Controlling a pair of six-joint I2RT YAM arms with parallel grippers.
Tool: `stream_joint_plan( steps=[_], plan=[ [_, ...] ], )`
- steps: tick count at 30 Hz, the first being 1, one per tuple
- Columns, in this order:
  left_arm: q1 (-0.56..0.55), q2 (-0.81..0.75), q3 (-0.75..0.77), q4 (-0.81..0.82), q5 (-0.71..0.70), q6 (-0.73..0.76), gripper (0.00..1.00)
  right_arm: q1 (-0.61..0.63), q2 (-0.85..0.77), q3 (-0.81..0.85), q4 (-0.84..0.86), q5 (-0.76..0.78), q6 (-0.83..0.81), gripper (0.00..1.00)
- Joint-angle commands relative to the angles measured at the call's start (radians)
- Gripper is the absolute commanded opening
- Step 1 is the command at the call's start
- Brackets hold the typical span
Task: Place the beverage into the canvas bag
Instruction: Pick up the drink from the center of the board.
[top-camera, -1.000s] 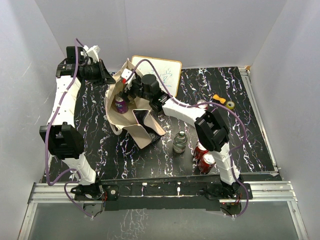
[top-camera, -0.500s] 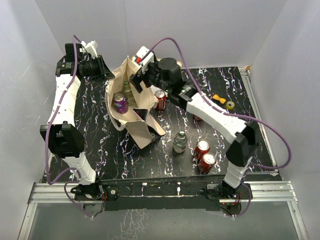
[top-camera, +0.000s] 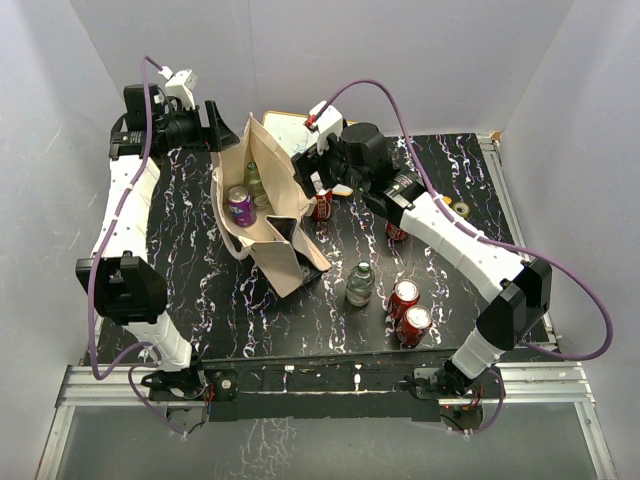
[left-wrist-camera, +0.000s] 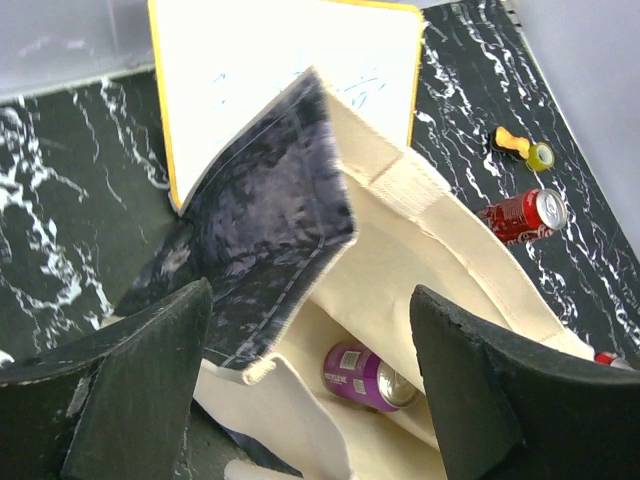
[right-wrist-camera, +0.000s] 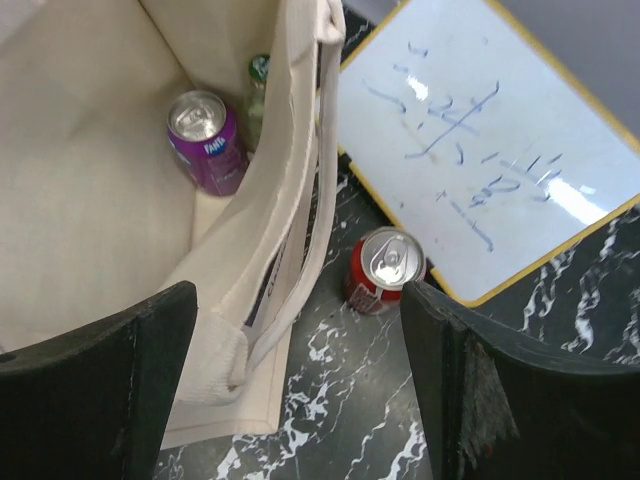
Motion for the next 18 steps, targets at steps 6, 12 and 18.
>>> stream_joint_plan(
  steps=[6, 12, 18],
  plan=[
    [-0.014, -0.102, 0.072, -0.127, 0.275, 0.204, 0.71, -0.065, 0.072, 0.031, -0.005, -0.229, 0.154, 0.78],
    [-0.051, -0.11, 0.061, -0.357, 0.312, 0.394, 0.69, -0.067, 0.099, 0.033, 0.024, -0.357, 0.198, 0.73],
    [-0.124, -0.094, 0.072, -0.595, 0.306, 0.615, 0.69, -0.067, 0.146, 0.101, -0.006, -0.409, 0.201, 0.44]
  ],
)
